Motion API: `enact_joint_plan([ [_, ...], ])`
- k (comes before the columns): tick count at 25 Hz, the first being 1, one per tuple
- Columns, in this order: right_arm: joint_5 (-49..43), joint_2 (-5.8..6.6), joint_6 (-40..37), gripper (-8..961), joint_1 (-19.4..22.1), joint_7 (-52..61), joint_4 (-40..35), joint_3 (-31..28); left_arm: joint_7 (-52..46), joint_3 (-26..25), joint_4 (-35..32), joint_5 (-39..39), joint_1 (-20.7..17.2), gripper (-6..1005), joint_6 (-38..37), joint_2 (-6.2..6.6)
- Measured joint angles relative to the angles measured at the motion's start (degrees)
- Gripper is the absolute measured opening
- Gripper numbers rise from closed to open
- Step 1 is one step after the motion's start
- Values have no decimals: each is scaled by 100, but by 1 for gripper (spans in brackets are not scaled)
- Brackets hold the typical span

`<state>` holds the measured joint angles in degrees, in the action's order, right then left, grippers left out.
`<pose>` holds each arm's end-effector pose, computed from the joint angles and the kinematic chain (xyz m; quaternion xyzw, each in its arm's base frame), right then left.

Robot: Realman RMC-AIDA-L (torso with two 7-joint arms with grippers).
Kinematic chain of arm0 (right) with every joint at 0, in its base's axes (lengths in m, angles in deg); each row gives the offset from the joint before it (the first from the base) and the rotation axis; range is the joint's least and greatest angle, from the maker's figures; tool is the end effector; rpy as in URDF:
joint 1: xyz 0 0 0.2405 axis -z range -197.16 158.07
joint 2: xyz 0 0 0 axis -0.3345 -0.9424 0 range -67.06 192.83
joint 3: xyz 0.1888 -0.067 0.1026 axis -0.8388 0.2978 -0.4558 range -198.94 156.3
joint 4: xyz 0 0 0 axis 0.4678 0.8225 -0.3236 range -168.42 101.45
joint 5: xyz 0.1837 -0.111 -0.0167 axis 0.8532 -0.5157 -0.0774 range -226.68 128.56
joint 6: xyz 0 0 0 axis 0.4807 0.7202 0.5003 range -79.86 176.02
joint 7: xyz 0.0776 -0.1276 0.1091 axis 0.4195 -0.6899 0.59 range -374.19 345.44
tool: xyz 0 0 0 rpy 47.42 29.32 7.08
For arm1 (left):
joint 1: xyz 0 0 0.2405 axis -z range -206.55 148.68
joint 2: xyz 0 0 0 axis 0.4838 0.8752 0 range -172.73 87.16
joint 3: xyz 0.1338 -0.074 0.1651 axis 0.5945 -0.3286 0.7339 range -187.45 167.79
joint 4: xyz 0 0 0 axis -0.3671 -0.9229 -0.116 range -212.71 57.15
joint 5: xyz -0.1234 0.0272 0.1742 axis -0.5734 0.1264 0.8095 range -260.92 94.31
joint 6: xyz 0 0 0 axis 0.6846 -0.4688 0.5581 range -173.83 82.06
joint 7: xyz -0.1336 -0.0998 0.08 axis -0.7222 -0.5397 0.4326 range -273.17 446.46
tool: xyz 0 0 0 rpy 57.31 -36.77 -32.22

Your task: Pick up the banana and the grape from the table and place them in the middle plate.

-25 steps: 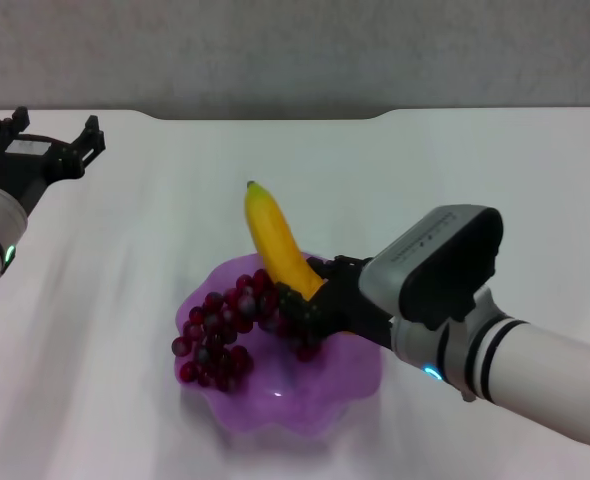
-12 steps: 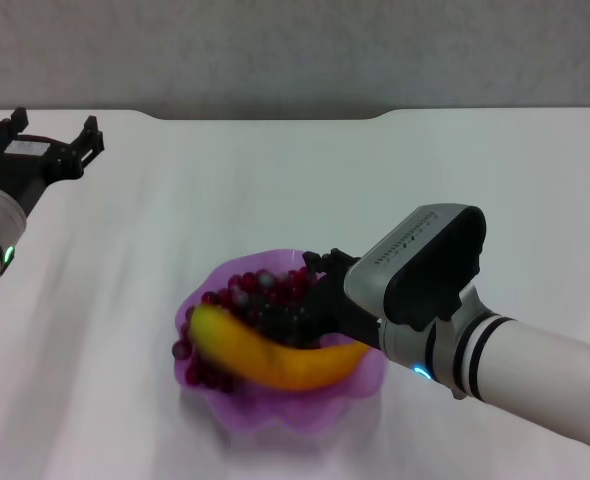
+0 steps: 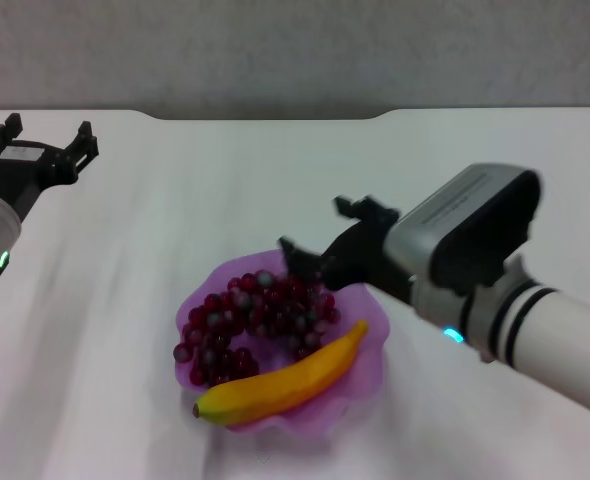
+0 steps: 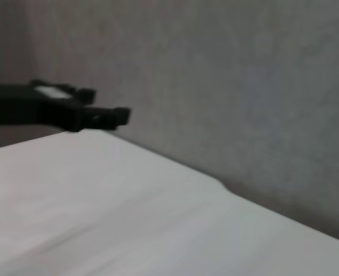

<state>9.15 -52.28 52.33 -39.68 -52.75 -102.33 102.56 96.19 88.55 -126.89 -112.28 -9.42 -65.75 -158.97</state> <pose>0.1298 0.3680 -0.1150 -0.8960 0.1901 0.1552 0.3700 -0.2526 0.4408 0.0310 -0.7087 -0.2648 -0.2063 0.6205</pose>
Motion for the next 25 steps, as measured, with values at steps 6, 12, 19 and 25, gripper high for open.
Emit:
enact_joint_plan([
  [6, 87, 6, -76, 889, 357, 22, -104, -717, 11, 0, 14, -8, -2, 891, 3, 0],
  [12, 243, 13, -34, 888, 509, 17, -25, -1403, -2, -5, 16, -15, -41, 891, -15, 4],
  [19, 560, 30, 314, 886, 431, -75, 348, -2172, 3, -5, 16, -21, -15, 892, -18, -1],
  [25, 642, 31, 201, 884, 264, -156, 793, -2702, -5, -3, 68, -10, 4, 891, -18, 0],
])
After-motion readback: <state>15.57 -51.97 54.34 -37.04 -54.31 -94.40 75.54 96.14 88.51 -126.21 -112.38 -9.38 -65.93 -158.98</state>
